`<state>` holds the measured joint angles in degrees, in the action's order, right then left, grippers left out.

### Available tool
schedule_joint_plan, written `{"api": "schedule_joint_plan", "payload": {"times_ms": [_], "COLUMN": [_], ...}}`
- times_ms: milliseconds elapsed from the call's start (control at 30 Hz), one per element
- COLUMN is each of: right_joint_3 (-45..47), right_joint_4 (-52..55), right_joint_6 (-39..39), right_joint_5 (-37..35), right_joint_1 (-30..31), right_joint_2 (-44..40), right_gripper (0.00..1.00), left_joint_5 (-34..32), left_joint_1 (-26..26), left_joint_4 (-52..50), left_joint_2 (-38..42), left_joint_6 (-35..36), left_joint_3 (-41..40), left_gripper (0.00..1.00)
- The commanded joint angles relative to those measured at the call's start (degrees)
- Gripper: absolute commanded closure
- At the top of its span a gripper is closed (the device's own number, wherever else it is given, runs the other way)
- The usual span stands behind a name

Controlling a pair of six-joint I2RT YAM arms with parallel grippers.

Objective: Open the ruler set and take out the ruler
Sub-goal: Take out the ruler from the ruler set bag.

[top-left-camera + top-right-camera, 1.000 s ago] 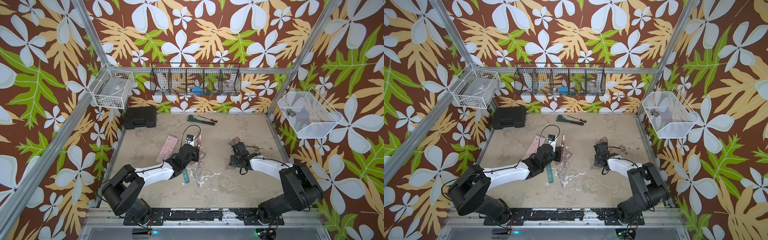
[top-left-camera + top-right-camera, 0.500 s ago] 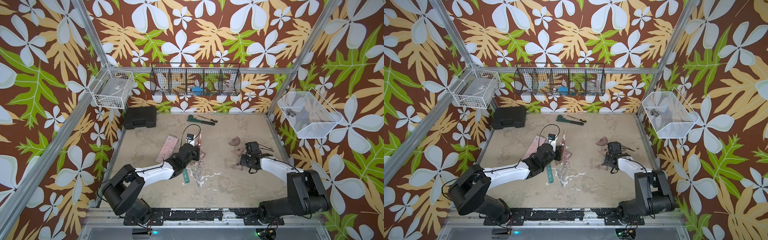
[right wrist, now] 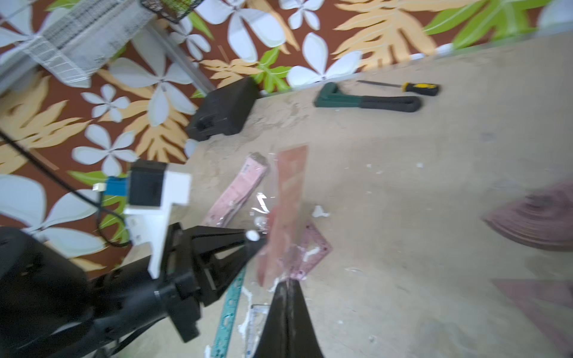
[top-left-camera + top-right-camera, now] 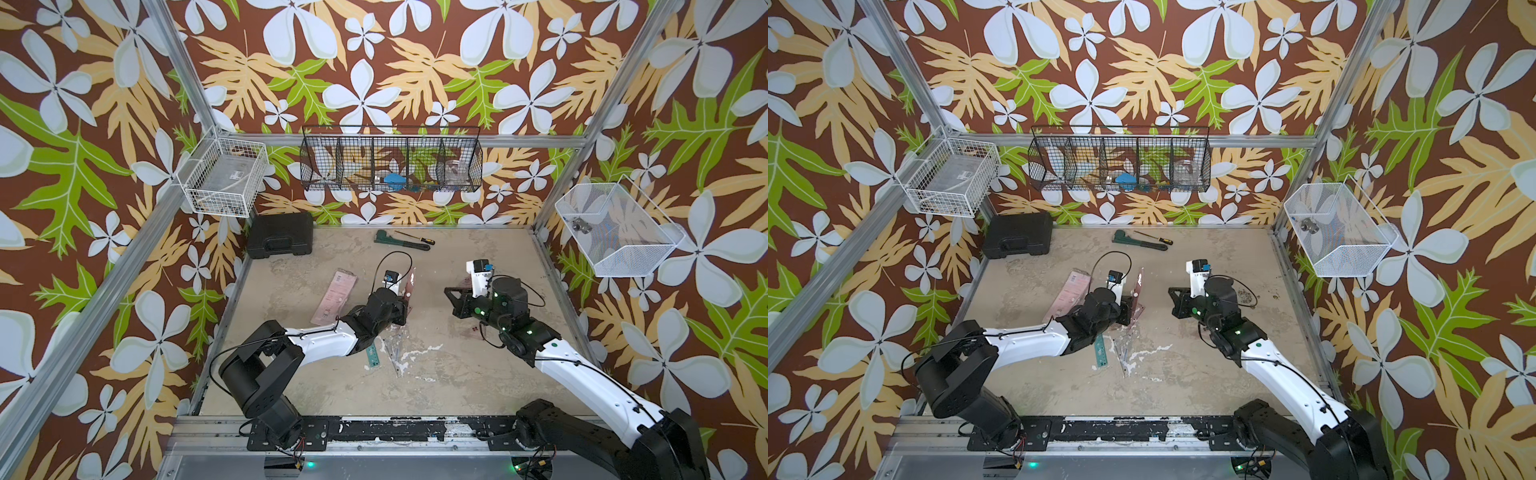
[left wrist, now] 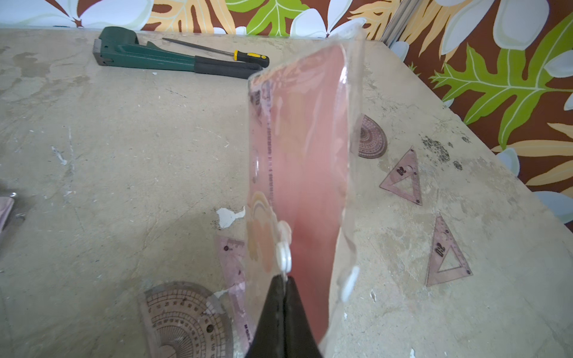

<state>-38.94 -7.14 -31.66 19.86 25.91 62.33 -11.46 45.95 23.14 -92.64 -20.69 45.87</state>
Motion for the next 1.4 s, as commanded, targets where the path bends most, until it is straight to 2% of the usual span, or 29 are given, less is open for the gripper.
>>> {"api": "schedule_joint_plan", "payload": {"times_ms": [0, 200, 367, 433, 667, 867, 1133, 1367], "right_joint_3": [-1.9, -6.2, -11.5, -13.1, -19.3, -20.6, -17.5, -14.2], "right_joint_4": [-6.3, -4.3, 4.6, 6.3, 13.3, 19.8, 20.0, 11.7], "right_joint_6": [-1.6, -0.6, -1.8, -1.4, 1.0, 3.2, 4.9, 5.9], "right_joint_5": [7.6, 5.2, -7.4, -10.1, -12.3, -16.0, -15.1, -6.9], "right_joint_1": [2.9, 6.6, 7.1, 7.1, 7.1, 7.1, 6.8, 6.3], "right_joint_2": [3.0, 9.0, 13.7, 15.5, 22.7, 24.0, 22.5, 22.6], "right_gripper": [1.0, 1.0, 1.0, 1.0, 1.0, 1.0, 1.0, 1.0], "left_joint_5": [0.6, 0.5, 0.3, 0.1, -0.9, -3.5, -5.7, -4.0], "left_joint_1": [1.2, 2.6, 3.3, 3.5, 4.1, 4.0, 4.0, 4.0], "left_joint_4": [-0.1, -0.7, -0.6, -0.6, -0.8, -1.4, -1.8, -1.2], "left_joint_2": [-0.9, -2.3, -2.6, -2.5, -2.3, -2.6, -2.8, -2.7], "left_joint_6": [1.3, 1.8, 2.0, 2.1, 2.5, 2.5, 2.1, 2.8], "left_joint_3": [1.4, 3.1, 3.6, 3.6, 3.4, 3.5, 3.6, 3.6], "left_gripper": [1.0, 1.0, 1.0, 1.0, 1.0, 1.0, 1.0, 1.0]}}
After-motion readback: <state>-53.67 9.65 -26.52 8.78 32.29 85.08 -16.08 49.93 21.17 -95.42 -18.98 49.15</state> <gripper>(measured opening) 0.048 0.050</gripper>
